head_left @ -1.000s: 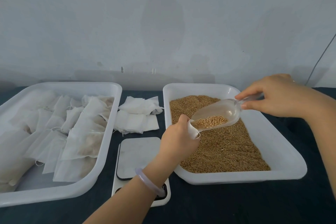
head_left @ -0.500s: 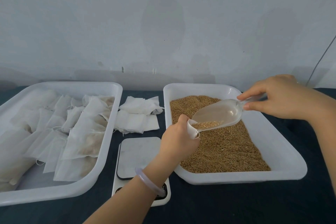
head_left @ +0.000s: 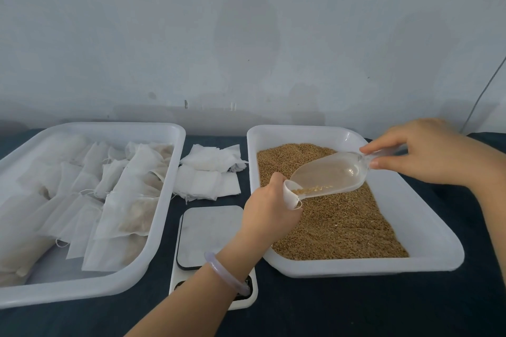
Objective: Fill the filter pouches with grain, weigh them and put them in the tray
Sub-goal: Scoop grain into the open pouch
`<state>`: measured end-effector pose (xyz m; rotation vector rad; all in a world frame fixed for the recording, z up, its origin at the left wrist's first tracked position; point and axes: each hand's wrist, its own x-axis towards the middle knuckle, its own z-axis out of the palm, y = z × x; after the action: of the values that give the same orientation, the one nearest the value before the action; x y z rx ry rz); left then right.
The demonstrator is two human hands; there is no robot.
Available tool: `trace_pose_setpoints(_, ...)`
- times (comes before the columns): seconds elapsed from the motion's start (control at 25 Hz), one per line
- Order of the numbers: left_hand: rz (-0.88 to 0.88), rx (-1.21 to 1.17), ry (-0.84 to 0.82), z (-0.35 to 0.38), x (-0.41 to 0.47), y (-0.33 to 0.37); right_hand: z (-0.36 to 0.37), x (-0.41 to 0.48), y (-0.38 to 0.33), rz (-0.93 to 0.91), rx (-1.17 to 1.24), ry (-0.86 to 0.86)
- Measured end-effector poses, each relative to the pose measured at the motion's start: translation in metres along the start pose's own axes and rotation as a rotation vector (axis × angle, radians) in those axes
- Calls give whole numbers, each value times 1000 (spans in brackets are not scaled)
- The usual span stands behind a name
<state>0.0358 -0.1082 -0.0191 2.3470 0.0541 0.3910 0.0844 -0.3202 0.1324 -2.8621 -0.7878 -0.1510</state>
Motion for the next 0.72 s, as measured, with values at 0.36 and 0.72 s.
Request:
trace_pose_setpoints(0.36,-57,-165,-20,-5,-1,0,25,-6,27,109,404,-106)
trace_pose_setpoints(0.72,-126,-642,-31,-28,-5,7,130,4,24,277,180,-330)
